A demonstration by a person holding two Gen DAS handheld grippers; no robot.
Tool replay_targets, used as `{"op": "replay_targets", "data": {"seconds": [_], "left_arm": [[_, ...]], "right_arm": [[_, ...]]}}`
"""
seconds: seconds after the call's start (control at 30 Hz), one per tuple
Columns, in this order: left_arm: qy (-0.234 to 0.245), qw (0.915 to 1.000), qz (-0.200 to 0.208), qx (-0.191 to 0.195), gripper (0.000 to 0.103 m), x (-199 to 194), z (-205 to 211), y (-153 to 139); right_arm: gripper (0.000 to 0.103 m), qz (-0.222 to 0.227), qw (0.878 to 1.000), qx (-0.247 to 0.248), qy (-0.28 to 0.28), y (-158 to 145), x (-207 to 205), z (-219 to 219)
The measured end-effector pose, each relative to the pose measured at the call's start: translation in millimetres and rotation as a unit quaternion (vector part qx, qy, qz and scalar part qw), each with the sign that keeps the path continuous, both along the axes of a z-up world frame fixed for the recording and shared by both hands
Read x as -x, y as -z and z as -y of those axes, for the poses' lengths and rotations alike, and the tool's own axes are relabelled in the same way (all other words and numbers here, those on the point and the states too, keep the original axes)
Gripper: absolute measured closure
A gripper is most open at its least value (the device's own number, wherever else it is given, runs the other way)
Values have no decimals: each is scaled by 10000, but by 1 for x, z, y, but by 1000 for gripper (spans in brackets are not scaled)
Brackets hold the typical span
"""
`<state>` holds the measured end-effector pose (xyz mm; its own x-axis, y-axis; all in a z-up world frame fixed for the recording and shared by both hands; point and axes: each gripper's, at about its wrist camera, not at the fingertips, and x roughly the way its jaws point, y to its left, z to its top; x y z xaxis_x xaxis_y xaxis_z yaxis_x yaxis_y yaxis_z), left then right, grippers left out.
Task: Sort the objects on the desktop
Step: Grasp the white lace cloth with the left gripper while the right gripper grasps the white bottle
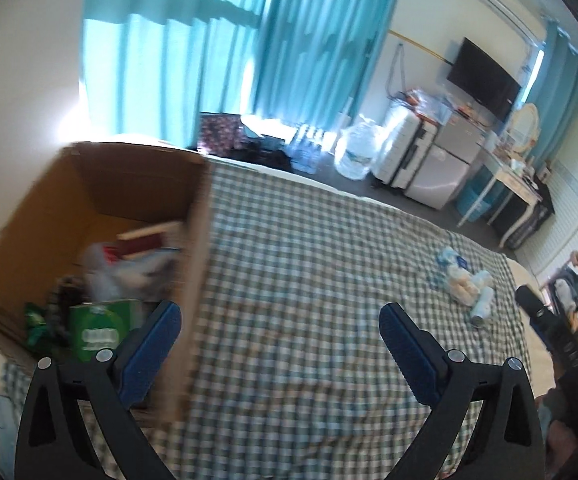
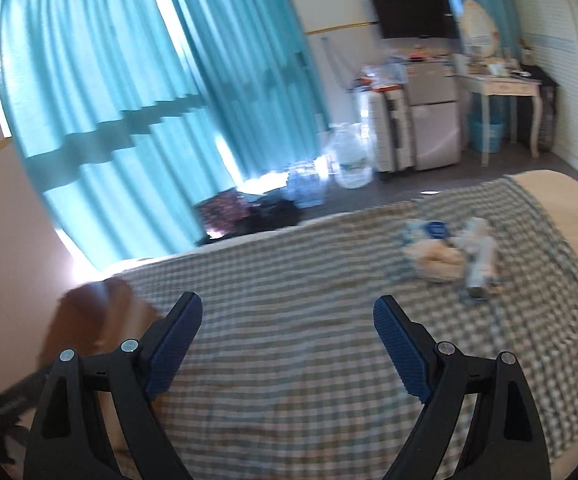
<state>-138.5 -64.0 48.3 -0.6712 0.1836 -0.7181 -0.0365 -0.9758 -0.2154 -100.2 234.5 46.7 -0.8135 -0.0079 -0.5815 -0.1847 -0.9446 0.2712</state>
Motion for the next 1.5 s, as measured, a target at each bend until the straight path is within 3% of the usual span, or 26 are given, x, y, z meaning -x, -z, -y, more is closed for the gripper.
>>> {"op": "replay_targets", "data": {"seconds": [0.23,0.33,0.67,1.0,1.07,1.1,1.13,1.2,1.3,1.5], "left_arm": [[654,9976,214,-26,1,23,-119,38],[871,9954,397,38,1,36,-160,58],[1426,9852,724,620,1,90,-272,122],[1398,9817,690,1094,1,136,-319,156],[1401,9801,724,1208,1,140,-322,162],[1411,9793,734,1250,1,141,-324,164],[1418,9795,732,1232,1,143,-325,166],[1401,9807,747,1139,1,144,-326,168],[1345,9825,858,964,1,145,-330,168],[1460,9833,876,637,1,144,-359,163]], "right_arm": [[15,390,9939,-15,1036,66,-12,-108],[15,455,9905,86,1297,79,-10,-140],[15,484,9946,40,921,114,37,-181],[17,585,9924,601,901,151,83,-218],[20,663,9923,629,831,158,93,-219],[27,714,9919,674,800,162,97,-218],[41,805,9911,691,803,166,101,-219],[54,974,9908,589,735,173,105,-218],[56,919,9909,650,732,166,95,-222],[56,931,9847,441,1403,152,62,-249]]}}
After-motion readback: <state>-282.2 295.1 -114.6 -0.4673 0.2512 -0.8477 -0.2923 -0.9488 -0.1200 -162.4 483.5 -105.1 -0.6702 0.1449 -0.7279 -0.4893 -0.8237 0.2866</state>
